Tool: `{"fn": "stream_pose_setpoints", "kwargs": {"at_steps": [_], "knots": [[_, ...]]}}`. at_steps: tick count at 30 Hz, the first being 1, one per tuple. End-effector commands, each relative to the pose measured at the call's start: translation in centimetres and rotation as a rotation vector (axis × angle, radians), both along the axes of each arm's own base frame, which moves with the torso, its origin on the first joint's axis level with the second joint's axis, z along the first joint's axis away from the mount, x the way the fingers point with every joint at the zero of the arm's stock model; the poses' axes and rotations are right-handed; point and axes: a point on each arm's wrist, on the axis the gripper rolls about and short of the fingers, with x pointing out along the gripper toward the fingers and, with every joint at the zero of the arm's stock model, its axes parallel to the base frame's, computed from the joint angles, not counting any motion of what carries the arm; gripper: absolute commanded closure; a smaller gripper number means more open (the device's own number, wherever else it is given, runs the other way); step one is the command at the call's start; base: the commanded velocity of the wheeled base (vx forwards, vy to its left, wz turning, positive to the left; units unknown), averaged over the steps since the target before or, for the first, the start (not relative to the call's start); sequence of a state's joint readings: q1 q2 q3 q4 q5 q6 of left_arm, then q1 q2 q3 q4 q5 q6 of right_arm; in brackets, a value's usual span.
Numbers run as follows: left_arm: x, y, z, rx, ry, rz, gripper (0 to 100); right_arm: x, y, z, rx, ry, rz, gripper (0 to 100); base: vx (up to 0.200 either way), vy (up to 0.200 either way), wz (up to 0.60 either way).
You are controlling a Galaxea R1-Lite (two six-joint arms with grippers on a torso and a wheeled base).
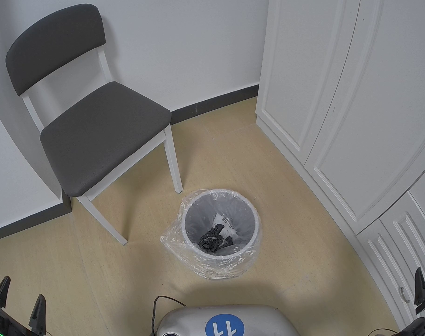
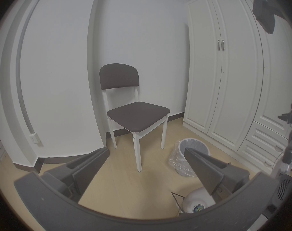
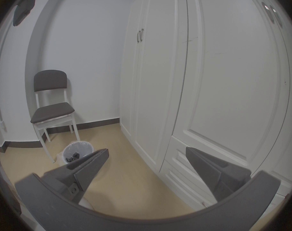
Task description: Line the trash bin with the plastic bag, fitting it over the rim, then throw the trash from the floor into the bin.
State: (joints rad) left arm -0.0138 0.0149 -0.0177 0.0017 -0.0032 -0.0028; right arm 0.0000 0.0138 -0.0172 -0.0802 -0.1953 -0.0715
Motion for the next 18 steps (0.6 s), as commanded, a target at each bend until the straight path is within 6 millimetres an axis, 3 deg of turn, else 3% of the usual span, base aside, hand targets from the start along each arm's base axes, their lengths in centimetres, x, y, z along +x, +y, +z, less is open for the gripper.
{"fn": "stream_pose_setpoints", "kwargs": {"at_steps": [1,18], "knots": [[0.02,0.00,-0.52,0.000,0.003,0.000,0,0.03,0.03,-0.55,0.006,0.009,0.015,0,0.000,0.000,0.00],[0.02,0.00,-0.52,0.006,0.002,0.000,0,0.06,0.44,-0.60,0.024,0.014,0.201,0,0.000,0.000,0.00]]}}
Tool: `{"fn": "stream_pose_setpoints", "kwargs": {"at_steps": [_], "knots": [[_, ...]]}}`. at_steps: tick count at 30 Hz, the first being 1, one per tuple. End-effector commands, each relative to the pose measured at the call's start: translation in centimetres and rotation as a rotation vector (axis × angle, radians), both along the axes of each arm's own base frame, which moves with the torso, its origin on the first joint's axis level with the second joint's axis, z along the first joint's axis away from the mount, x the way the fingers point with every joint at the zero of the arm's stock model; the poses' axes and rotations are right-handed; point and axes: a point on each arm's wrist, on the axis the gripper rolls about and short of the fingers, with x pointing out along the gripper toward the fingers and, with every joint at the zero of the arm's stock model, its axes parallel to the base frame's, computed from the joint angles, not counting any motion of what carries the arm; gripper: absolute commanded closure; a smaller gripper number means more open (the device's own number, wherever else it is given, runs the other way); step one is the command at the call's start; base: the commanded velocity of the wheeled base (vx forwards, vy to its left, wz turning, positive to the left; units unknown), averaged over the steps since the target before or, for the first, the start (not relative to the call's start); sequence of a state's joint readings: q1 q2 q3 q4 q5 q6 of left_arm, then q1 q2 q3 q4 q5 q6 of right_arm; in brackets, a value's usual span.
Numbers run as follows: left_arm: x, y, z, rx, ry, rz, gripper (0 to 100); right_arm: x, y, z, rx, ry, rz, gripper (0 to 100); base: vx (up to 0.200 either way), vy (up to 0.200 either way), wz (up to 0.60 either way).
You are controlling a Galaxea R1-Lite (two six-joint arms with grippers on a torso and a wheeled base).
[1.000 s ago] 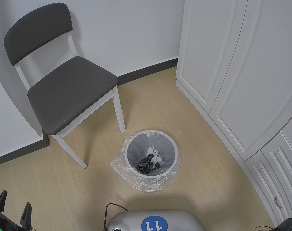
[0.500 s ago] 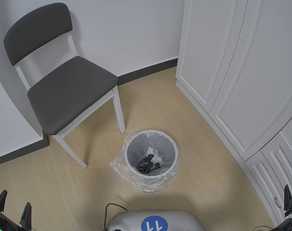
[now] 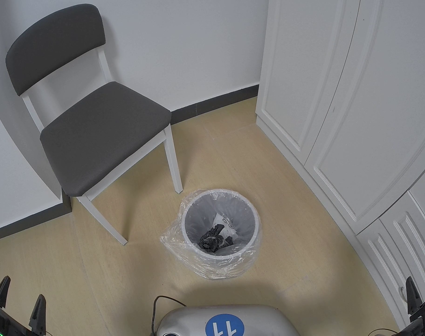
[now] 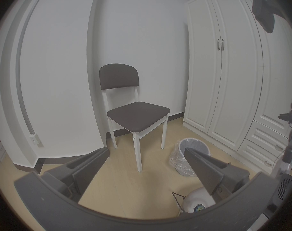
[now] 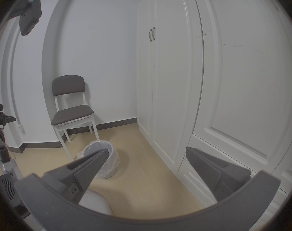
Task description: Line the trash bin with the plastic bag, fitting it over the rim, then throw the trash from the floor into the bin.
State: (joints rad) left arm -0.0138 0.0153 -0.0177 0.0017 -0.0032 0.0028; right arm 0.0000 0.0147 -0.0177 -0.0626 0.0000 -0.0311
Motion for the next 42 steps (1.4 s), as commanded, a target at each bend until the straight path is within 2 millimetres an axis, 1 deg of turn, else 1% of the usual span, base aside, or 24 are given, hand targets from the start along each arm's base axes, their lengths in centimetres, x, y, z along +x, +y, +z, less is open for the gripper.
{"fn": "stream_pose_setpoints", "kwargs": {"at_steps": [1,6,11,17,22,23,26,29,31,35,39,40,42], "knots": [[0.01,0.00,-0.52,0.000,0.002,0.000,0,0.00,0.01,-0.43,-0.001,0.000,0.003,0,0.000,0.000,0.00],[0.01,-0.01,-0.52,0.002,0.002,-0.003,0,-0.01,0.01,-0.34,-0.024,-0.010,0.001,0,0.000,0.000,0.00],[0.01,-0.01,-0.52,0.003,0.002,-0.004,0,-0.01,0.00,-0.42,0.034,-0.002,0.004,0,0.000,0.000,0.00],[0.01,-0.01,-0.52,0.002,0.002,-0.004,0,0.00,-0.02,-0.45,0.047,0.001,-0.006,0,0.000,0.000,0.00],[0.01,-0.01,-0.52,0.003,0.002,-0.004,0,0.00,0.07,-0.51,0.076,0.009,0.037,0,0.000,0.000,0.00],[0.01,-0.01,-0.52,0.005,0.002,-0.004,0,-0.01,0.17,-0.51,0.069,0.010,0.081,0,0.000,0.000,0.00],[0.01,-0.01,-0.52,0.005,0.002,-0.006,0,-0.01,0.19,-0.50,0.035,0.007,0.088,0,0.000,0.000,0.00],[0.01,-0.02,-0.52,0.003,0.002,-0.004,0,-0.01,0.17,-0.39,-0.049,-0.007,0.072,0,0.000,0.000,0.00],[0.01,-0.02,-0.52,0.005,0.002,-0.004,0,0.00,0.16,-0.38,-0.066,-0.010,0.066,0,0.000,0.000,0.00],[0.01,-0.01,-0.52,0.005,0.002,-0.003,0,-0.01,0.14,-0.43,-0.005,0.000,0.061,0,0.000,0.000,0.00],[0.01,-0.01,-0.52,0.003,0.002,-0.003,0,0.00,0.05,-0.45,-0.002,0.001,0.018,0,0.000,0.000,0.00],[0.01,-0.01,-0.52,0.002,0.002,-0.003,0,0.03,-0.04,-0.72,0.011,0.022,-0.019,0,0.000,0.000,0.00],[0.01,-0.01,-0.52,0.002,0.002,-0.004,0,0.02,-0.07,-1.03,0.041,0.057,-0.031,0,0.000,0.000,0.00]]}}
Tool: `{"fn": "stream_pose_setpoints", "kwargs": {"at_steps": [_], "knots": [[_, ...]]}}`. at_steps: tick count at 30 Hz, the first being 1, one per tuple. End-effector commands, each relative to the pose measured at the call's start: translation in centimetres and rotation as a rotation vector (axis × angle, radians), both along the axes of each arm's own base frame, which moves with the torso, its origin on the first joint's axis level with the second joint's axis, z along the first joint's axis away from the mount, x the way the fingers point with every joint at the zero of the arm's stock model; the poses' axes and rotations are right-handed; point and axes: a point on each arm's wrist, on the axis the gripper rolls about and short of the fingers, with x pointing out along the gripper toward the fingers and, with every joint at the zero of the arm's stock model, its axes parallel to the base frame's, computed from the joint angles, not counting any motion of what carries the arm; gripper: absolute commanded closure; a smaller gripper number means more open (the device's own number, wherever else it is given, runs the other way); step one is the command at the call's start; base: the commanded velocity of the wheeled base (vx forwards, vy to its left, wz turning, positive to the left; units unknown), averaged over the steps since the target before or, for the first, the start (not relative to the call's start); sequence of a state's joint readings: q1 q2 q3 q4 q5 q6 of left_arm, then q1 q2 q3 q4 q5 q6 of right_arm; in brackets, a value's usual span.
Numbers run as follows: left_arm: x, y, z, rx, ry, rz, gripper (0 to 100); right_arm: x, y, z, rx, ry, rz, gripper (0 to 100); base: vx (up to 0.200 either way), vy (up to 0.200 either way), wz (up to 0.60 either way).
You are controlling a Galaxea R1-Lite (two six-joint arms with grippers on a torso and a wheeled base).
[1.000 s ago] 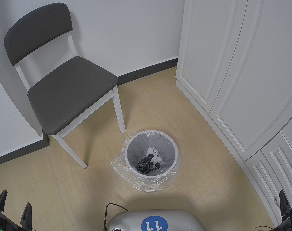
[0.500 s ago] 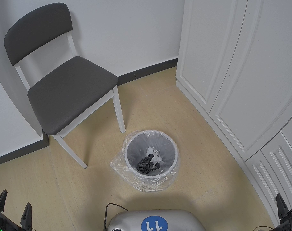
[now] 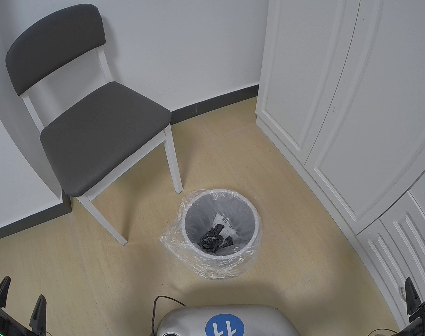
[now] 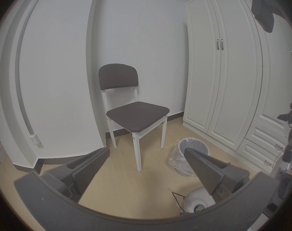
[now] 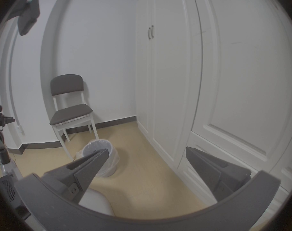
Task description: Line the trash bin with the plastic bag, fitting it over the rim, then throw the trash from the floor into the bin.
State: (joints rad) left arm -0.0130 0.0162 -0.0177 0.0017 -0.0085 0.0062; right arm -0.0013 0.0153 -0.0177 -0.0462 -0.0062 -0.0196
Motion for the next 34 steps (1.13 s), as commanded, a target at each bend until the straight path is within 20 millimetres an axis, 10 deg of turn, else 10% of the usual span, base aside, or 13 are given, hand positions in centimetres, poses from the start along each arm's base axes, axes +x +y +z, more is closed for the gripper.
{"fn": "stream_pose_setpoints", "kwargs": {"at_steps": [1,34], "knots": [[0.01,0.00,-0.52,-0.002,0.001,0.000,0,0.00,-0.05,-0.83,0.045,0.037,-0.020,0,0.000,0.000,0.00],[0.01,0.00,-0.52,-0.009,0.002,0.000,0,0.01,-0.04,-0.91,0.049,0.042,-0.010,0,0.000,0.000,0.00]]}}
